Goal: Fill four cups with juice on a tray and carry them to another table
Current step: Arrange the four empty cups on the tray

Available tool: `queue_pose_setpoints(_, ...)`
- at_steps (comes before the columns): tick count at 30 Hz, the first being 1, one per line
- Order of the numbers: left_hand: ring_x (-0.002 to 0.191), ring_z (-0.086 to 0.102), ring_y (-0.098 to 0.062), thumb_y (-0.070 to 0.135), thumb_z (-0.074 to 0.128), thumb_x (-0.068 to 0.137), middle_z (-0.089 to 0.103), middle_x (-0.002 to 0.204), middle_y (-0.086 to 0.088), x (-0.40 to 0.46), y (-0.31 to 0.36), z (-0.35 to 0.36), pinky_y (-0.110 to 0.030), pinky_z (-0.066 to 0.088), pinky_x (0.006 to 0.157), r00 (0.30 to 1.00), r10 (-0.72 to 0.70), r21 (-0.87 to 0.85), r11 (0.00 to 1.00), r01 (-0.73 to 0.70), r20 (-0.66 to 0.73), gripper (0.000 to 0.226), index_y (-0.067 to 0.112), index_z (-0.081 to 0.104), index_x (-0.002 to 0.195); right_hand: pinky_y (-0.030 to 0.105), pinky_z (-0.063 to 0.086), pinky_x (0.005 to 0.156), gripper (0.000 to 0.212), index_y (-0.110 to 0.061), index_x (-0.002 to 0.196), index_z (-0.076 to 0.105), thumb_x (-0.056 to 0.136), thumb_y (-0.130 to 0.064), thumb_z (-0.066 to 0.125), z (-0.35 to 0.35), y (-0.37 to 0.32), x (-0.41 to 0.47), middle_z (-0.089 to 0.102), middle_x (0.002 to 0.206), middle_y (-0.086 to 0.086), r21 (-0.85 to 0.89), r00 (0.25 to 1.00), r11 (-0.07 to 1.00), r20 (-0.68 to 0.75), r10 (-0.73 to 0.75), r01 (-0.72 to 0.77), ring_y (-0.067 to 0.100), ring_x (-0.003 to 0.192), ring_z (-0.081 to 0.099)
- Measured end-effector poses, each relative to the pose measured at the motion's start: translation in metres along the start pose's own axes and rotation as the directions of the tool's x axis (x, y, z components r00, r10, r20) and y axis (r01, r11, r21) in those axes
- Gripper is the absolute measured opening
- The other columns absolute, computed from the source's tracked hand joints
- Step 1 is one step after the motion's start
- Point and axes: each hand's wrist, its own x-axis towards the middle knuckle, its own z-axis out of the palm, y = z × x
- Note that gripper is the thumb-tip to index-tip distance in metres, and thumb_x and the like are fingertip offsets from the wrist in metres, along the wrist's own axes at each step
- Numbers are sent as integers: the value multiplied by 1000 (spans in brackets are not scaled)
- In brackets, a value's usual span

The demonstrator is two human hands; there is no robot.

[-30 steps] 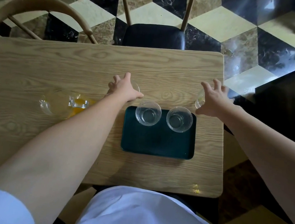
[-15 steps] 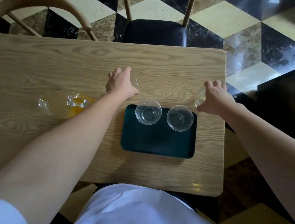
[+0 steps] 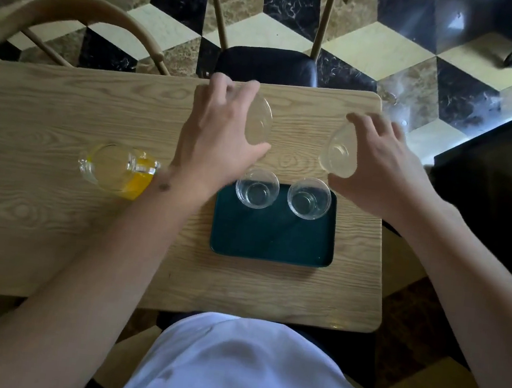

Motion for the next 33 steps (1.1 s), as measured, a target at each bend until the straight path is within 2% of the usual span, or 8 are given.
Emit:
queue_pose_setpoints(2,124,39,-24,47,78,74,40,136,-5,-35,8,-10,-27,43,82,999,42,6,999,-42,32,78,30,42,141,43,46,98,96,-18,155,25,78,-40,79,-2,-14,-32,35,152,3,0,999,999,0,-37,37,28,136,34)
queue_pose_setpoints(5,125,38,-23,50,77,74,38,137,-4,-86,9,-6,-31,48,90,993,71,10,997,-73,96,82,31,38,144,39,47,100,97,-19,155,24,78,-42,78,13,-29,-71,33,153,2,6,996,997,34,-79,79,26,138,34)
queue_pose_setpoints(11,118,45,-30,40,83,69,46,132,-12,-149,-20,56,-39,49,96,984,98,46,993,-106,149,84,20,47,143,46,55,92,94,-7,150,40,71,-36,83,85,-33,-113,47,147,12,-81,971,976,150,-187,200,34,131,46)
queue_pose_setpoints(13,119,45,-32,39,83,71,47,134,-15,-155,-32,79,-40,47,100,981,82,66,993,-95,175,88,16,43,145,46,55,93,94,-7,148,43,69,-35,84,106,-29,-114,49,146,11,-71,967,977,175,-185,200,34,131,48)
queue_pose_setpoints(18,130,42,-31,39,83,73,45,141,-14,-152,-45,110,-40,40,111,977,54,24,998,-60,208,104,7,25,153,48,40,112,96,-9,153,34,75,-35,82,133,-18,-103,43,154,5,-57,983,991,143,-111,120,25,144,37)
queue_pose_setpoints(22,125,46,-32,34,88,67,51,135,-14,-145,-41,121,-39,41,109,989,23,-40,999,-18,149,108,4,26,151,45,37,102,98,-10,152,32,73,-38,83,144,-16,-97,46,150,1,-72,985,994,159,-64,76,23,138,36)
queue_pose_setpoints(28,125,45,-33,35,87,67,49,135,-13,-142,-37,140,-41,38,109,982,26,-30,999,-21,187,110,6,22,151,44,41,92,98,-10,147,42,63,-31,87,157,-10,-93,51,144,1,-134,978,980,170,-123,146,27,128,41)
queue_pose_setpoints(33,126,44,-34,33,85,69,44,141,-16,-141,-33,149,-41,42,106,972,106,7,994,-110,209,107,11,18,150,44,38,98,101,-11,152,33,65,-25,84,153,-5,-84,44,150,1,-167,957,959,218,-189,228,29,132,41)
